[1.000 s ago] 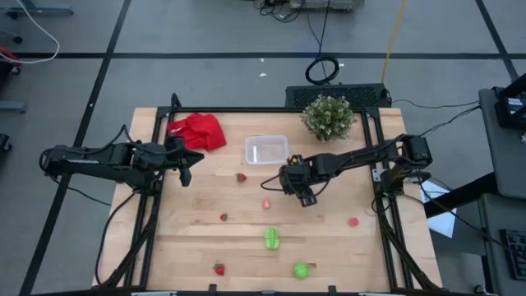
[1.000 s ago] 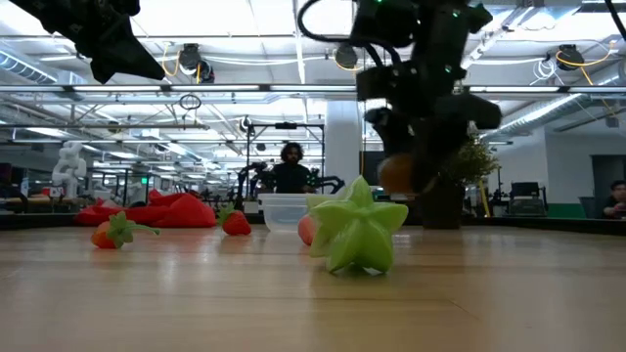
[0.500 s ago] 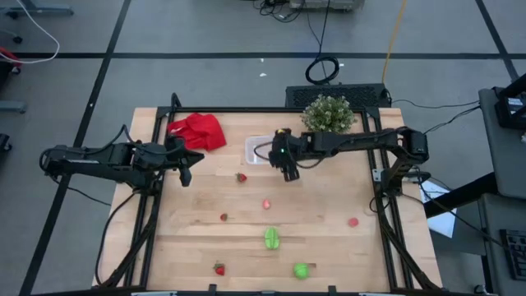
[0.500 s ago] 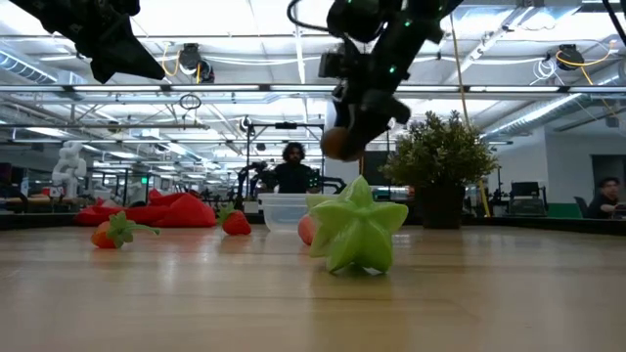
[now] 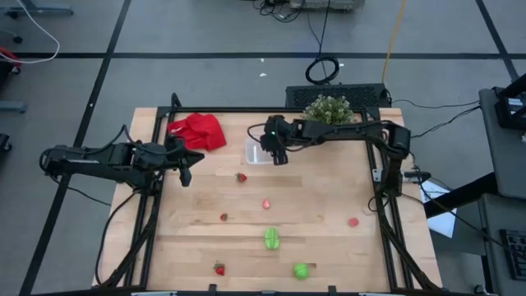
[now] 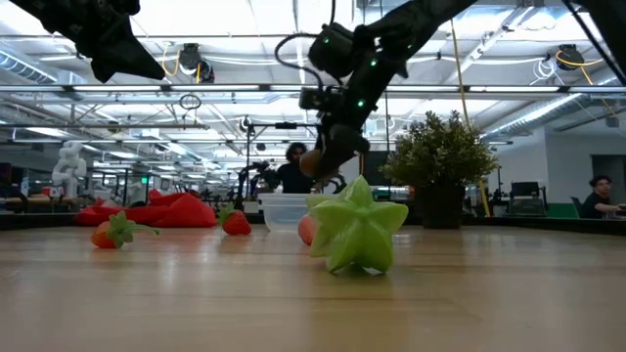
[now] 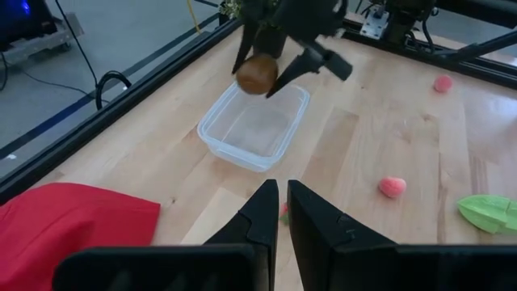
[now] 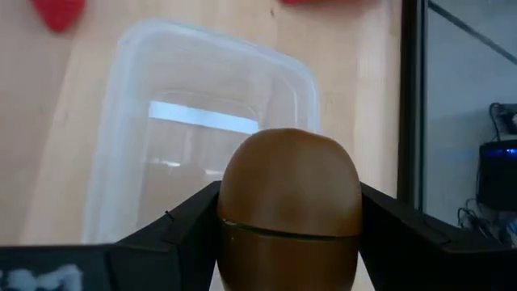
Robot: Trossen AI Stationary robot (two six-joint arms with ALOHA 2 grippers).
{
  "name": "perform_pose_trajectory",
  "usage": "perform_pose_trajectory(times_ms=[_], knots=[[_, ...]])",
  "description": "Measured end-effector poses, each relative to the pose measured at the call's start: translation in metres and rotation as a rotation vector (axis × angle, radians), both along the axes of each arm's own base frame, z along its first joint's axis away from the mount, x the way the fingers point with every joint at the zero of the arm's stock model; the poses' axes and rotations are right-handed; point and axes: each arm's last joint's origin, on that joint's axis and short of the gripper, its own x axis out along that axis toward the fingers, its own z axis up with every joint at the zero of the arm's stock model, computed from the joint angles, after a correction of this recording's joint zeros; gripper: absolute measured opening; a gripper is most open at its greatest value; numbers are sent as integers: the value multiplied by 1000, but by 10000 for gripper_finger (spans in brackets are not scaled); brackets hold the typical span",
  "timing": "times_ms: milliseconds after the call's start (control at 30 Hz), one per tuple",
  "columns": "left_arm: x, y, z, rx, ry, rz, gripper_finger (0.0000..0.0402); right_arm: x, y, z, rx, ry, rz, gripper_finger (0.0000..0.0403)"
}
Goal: Pick and placing Produce into tupperware
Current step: Put the kiwi into the bin
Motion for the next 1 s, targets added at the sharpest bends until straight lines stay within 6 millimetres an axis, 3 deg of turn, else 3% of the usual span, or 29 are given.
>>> perform_pose_trajectory(times_ms=[300,600,1000], knots=[[10,0,-6,3,59,0,33,9,-8,-31,47,79,6,231],[24,-1,-16,7,143,-1,33,8,-15,-32,51,76,-13,231],[31,-1,-15,27,116,-15,33,5,-12,-35,105,100,-28,245]])
